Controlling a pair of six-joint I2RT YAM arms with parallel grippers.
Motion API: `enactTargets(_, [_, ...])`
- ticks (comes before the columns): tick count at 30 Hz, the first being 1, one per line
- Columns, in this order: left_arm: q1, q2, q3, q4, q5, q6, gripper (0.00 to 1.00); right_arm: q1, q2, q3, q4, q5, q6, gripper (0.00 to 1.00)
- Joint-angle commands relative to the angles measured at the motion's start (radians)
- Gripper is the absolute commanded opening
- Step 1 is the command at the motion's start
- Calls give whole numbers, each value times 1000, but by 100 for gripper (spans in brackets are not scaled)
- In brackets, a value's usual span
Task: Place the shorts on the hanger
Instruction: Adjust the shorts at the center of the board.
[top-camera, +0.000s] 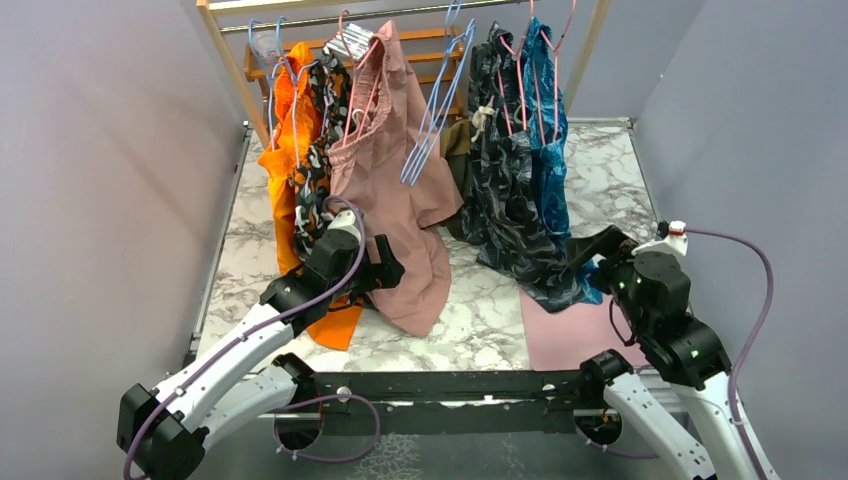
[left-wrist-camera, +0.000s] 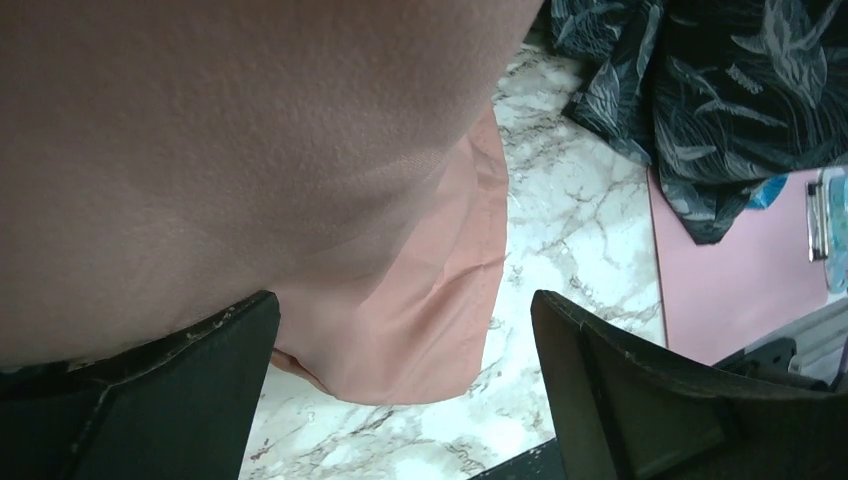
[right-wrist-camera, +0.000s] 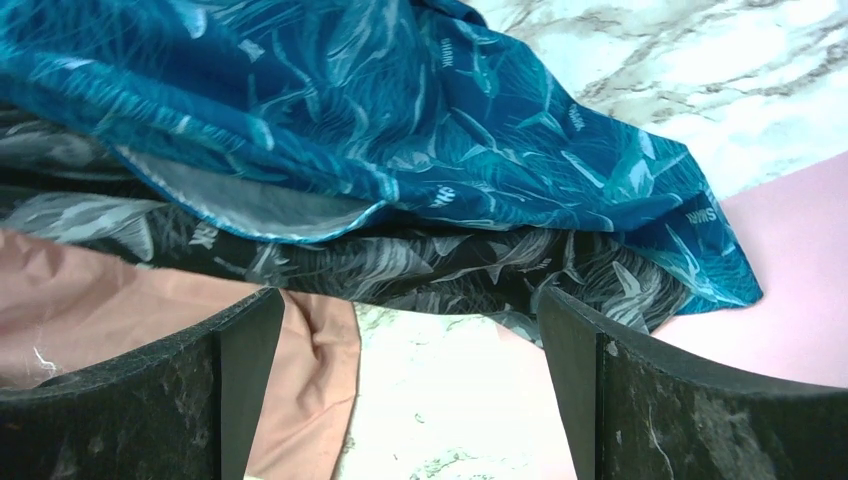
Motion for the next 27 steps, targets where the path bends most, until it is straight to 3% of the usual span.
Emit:
enactTargets(1, [-4,-6,2,70,149,159,99,8,-14,43,56,-116,-132,100])
enactTargets(7, [-3,2,-2,144,344,294,99,21,-47,101,134,-350,-350,100])
enactTargets(14, [-3,-43,-36,228,399,319,99,27,-141,73,280,-621,-517,98])
enactTargets(21, [-4,-103,-77,311,441,335,99,36,-66,62,396,-728,-484,93])
enactTargets(25, [-4,-125,-94,334,425,347,99,49,91,128,440,-882,-467,84])
enactTargets(27, [-3,-127,-98,338,419,347,99,56,189,180,435,-918,-453,84])
